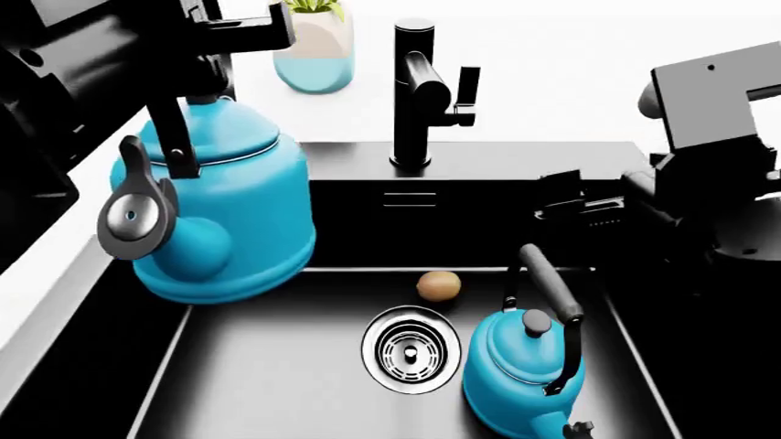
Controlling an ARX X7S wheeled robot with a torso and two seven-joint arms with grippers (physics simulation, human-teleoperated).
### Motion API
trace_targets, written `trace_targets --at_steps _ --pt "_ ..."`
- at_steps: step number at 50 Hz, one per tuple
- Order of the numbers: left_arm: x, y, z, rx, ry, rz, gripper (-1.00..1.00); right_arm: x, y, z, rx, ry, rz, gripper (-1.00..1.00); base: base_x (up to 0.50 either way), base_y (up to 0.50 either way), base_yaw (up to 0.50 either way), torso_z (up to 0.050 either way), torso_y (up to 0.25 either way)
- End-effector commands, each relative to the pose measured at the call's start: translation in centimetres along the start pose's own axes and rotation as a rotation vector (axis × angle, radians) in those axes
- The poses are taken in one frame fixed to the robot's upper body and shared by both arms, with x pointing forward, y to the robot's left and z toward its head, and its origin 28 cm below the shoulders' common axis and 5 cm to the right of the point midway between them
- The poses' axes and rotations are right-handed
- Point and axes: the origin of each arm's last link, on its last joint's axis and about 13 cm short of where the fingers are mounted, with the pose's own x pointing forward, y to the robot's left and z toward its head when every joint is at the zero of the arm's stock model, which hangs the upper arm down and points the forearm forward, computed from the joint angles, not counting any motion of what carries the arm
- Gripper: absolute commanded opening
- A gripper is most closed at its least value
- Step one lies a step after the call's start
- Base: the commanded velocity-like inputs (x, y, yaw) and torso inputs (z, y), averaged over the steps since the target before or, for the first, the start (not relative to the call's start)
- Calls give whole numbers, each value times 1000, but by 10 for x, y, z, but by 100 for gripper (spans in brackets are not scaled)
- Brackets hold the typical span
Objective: Pick the kettle non electric and kettle non electric and place them in the sink. Then turn on the water.
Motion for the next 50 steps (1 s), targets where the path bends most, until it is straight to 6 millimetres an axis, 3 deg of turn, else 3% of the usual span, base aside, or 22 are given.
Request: trace_targets --at_steps 1,29,41,50 --pt "1 -6 -7 -2 5 -30 -100 -12 -5 13 -4 -51 -30 100 0 0 0 0 0" --pt "25 -18 -62 -16 126 -65 -100 -16 -9 17 3 -74 -46 100 0 0 0 0 1" --pt "28 -20 -75 1 164 -63 -100 -17 -10 18 7 -72 -49 100 0 0 0 1 1" --pt "24 -20 -73 -5 167 -51 -100 -20 -12 20 11 -76 -60 100 0 0 0 0 1"
